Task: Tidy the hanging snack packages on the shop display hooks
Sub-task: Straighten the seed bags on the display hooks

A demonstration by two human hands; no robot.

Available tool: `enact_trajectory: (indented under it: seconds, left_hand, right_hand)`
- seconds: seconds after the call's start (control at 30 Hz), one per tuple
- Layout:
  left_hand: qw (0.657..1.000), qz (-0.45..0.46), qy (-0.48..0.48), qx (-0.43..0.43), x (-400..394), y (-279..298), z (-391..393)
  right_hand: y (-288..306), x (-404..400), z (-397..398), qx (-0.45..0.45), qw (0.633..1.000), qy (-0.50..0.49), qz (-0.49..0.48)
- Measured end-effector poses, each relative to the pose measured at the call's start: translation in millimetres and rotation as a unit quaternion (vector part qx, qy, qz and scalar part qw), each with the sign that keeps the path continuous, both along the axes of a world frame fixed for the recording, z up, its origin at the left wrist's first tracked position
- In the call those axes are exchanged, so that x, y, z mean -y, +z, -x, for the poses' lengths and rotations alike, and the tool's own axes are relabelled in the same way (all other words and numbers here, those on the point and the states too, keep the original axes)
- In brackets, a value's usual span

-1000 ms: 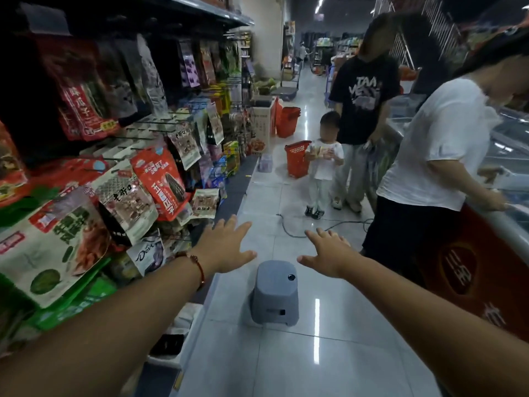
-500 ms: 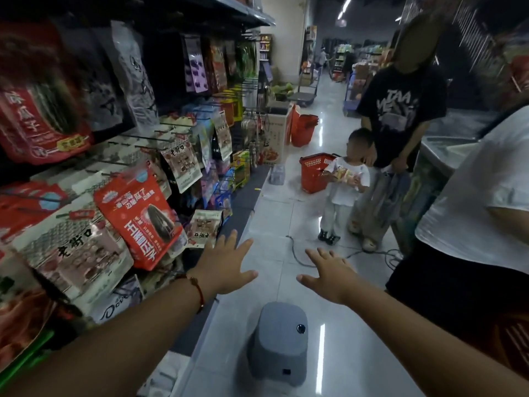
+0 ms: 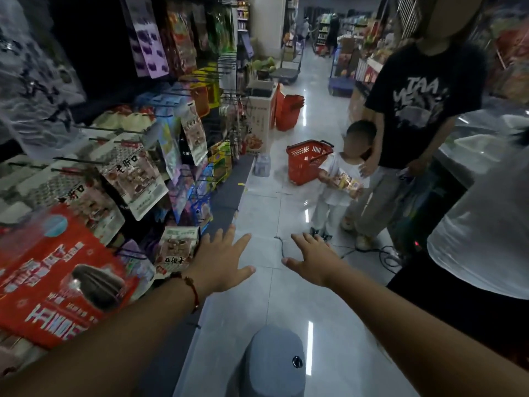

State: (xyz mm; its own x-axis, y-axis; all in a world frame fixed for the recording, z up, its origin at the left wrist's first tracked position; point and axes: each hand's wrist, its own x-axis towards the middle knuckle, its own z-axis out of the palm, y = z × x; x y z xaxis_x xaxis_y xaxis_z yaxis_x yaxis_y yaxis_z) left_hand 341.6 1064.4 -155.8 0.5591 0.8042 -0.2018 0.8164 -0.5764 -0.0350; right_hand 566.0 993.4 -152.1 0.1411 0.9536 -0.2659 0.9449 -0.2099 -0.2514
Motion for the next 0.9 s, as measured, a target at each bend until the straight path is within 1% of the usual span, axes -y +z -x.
enact_trajectory:
  seconds: [0.2,0.4,0.53,0.7,0.8,0.9]
  left_hand:
    - [0.999,0.016,0.023,-0.017,-57,-20,-54]
    - [0.996,0.042,0.071,-0.04,-110,-41,-112]
    - [0.991,0.06,0.117,-0.036,-129,-54,-122]
    - [0.984,0.079,0.159,-0.031,-152,-67,-111]
    - [0.979,0.081,0.182,-0.033,-180,-73,-105]
    - [0.979,0.088,0.183,-0.02,-215,-81,-99]
  right_hand:
    - [-18,-68,-53,0.0,1.0,0.029,0.01]
    - [-50,-137,-108,0.012,0.993,0.107,0.037]
    - [-57,-183,-131,0.031,0.986,0.152,0.063]
    - [-64,-235,-130,0.026,0.976,0.193,0.093]
    - [-74,-265,-118,0.025,0.973,0.21,0.097]
    - [-88,-296,-100,0.023,0.97,0.216,0.106]
